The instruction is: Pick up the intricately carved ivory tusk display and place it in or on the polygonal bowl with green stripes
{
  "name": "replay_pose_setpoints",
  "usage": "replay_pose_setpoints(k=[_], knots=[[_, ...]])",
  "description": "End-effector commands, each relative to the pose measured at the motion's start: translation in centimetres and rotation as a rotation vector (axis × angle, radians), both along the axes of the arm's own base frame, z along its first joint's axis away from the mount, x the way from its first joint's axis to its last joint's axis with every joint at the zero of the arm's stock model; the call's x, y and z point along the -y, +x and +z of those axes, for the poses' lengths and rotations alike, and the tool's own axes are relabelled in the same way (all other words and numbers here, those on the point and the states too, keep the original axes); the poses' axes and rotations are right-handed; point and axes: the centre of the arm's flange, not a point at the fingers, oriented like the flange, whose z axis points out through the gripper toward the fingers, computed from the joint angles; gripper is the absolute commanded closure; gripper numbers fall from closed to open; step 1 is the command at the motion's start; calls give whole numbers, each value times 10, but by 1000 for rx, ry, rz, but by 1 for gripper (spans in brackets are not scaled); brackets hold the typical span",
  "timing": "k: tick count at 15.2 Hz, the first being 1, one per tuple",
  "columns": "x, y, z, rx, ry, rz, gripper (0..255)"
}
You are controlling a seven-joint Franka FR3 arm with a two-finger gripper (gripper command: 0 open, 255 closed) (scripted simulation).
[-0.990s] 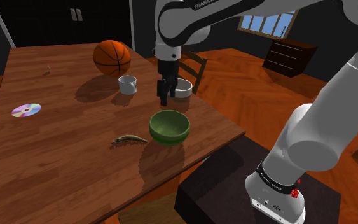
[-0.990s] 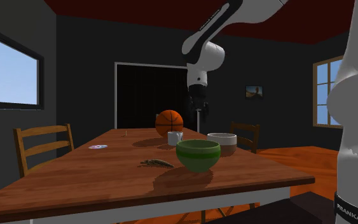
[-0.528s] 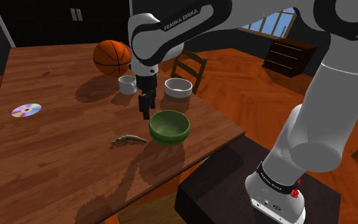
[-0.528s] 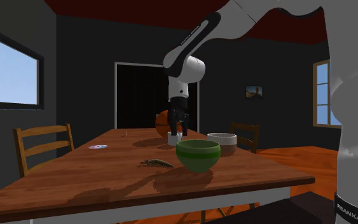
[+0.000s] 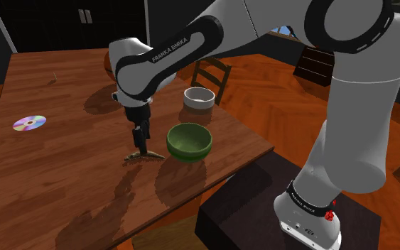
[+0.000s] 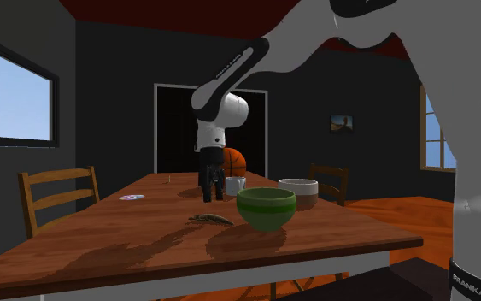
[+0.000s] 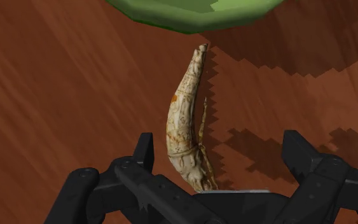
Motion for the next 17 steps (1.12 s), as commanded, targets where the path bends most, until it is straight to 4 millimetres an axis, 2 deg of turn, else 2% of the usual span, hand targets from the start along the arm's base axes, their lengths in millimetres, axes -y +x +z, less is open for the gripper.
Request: replay_pose_setpoints(k=[1, 7, 15, 16, 17], knots=[[-8, 0, -9, 0, 2, 20, 0], [-8, -7, -43, 0, 2, 20, 0], [-8, -7, -43, 0, 2, 20, 0], [-8, -7, -43, 0, 2, 20, 255], [-8, -7, -43, 0, 2, 20, 255]])
